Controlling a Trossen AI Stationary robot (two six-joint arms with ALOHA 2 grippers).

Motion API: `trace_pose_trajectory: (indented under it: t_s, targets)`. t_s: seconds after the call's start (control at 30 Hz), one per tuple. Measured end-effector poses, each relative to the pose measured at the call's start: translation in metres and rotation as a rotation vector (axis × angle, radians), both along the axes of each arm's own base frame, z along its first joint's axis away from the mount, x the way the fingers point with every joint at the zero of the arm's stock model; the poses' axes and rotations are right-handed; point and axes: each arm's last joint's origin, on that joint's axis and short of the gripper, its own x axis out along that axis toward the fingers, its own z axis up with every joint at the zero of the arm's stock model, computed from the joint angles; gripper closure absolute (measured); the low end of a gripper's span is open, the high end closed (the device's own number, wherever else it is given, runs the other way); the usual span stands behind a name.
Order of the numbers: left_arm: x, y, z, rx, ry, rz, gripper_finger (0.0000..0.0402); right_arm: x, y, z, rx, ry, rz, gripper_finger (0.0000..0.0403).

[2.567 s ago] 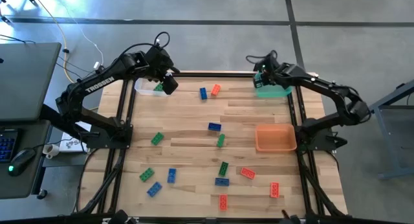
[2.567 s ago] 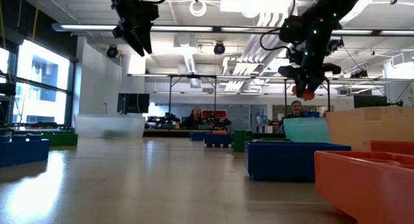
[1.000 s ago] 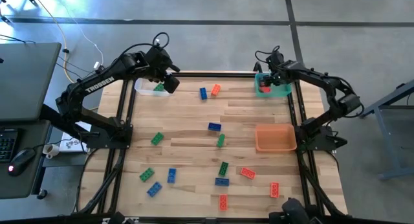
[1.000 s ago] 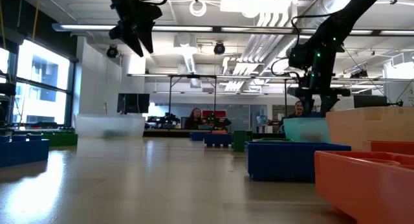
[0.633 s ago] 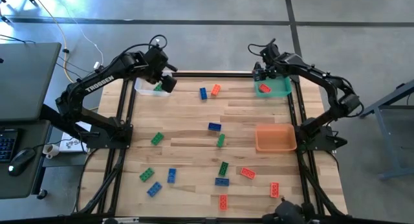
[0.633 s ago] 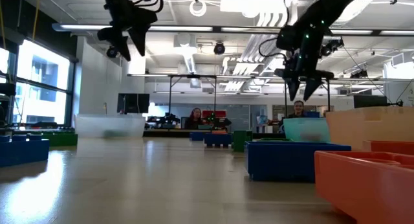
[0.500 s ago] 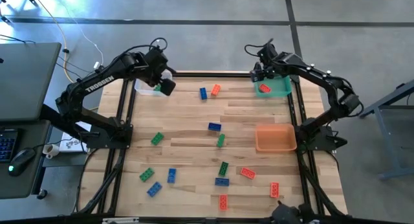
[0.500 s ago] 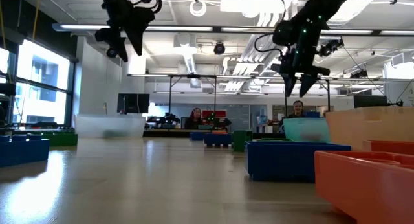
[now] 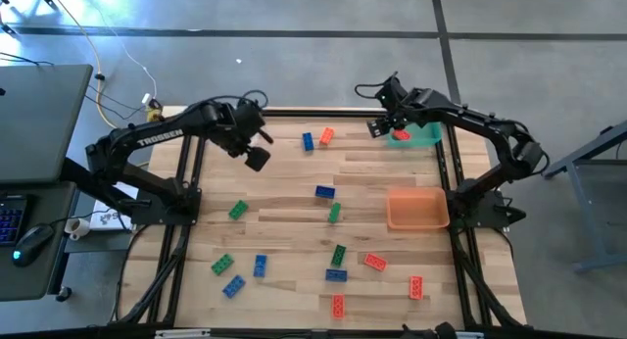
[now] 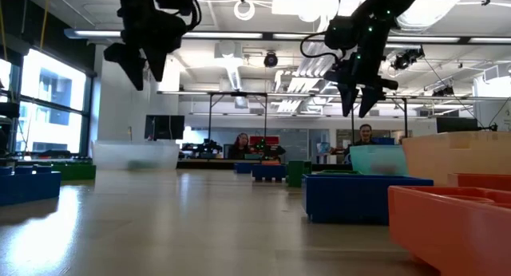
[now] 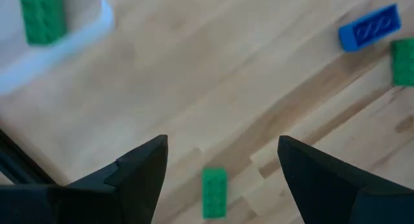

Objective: Sort & place blocks by color
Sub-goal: Put the blue game piece into the orange bin

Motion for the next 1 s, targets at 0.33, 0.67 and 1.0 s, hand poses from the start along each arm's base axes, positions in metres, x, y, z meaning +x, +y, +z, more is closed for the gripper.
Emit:
trace_pose_trajectory:
  t_s: [0.33, 0.67, 1.0]
  targets:
    - [0.017, -0.046, -0.019, -0.072, 0.040, 0.080, 0.0122, 0.005, 0.018, -0.003, 0.069, 0.070, 0.110, 0.0179]
    - [0.026, -0.098, -0.041, -0.119, 0.058, 0.148, 0.0122, 0.014, 0.034, -0.004, 0.088, 0.089, 0.230, 0.0179]
    - [0.031, -0.155, -0.044, -0.147, 0.008, 0.234, 0.0122, 0.025, 0.052, -0.004, 0.074, 0.103, 0.345, 0.0179]
